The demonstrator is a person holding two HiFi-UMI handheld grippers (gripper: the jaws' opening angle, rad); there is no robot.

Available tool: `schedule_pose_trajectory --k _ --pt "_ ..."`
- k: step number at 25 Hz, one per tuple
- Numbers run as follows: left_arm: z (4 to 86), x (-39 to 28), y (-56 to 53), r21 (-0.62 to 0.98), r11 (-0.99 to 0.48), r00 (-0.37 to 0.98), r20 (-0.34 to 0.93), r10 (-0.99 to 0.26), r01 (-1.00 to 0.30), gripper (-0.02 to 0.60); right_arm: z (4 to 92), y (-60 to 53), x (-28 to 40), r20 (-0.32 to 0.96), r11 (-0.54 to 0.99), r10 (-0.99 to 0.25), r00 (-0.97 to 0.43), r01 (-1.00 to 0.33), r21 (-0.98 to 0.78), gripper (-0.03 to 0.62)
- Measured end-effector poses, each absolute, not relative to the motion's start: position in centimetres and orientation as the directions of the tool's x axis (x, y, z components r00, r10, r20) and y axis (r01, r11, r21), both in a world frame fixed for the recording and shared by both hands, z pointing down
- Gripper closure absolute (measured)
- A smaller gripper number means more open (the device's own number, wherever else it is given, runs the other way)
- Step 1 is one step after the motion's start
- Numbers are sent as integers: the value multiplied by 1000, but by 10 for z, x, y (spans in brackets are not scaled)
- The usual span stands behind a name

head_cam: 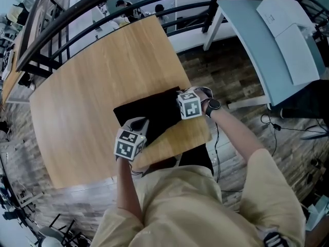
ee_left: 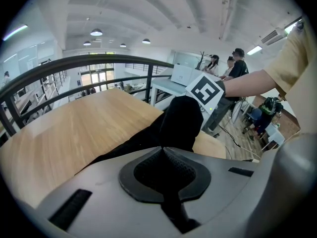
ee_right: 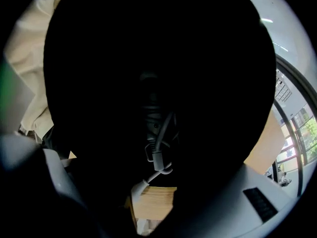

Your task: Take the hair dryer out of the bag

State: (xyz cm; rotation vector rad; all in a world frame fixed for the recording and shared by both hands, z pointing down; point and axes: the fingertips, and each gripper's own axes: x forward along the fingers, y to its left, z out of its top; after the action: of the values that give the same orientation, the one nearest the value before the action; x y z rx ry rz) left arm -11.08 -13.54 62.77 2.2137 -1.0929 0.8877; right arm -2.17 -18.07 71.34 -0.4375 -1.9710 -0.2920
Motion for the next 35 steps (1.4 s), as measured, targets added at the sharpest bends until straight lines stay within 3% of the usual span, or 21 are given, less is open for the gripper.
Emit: schedule_pose_trajectory --k 5,9,12,23,35 --pt "630 -112 -138 160 -535 463 733 -499 -830 565 723 -182 -21 902 901 173 -395 433 17 419" --pt "633 -120 -140 158 -519 452 734 -507 -840 565 721 -184 -33 869 933 121 -480 354 65 423" --pt "635 -124 -141 162 -506 446 736 -510 -847 565 720 -180 -33 843 952 132 -522 304 39 484" --pt "640 -125 -145 177 -481 440 737 -514 -859 565 701 -173 -24 856 906 142 -498 414 90 525" --pt "645 -129 -143 192 -464 439 738 -512 -865 565 671 -180 8 877 902 101 -470 415 119 531"
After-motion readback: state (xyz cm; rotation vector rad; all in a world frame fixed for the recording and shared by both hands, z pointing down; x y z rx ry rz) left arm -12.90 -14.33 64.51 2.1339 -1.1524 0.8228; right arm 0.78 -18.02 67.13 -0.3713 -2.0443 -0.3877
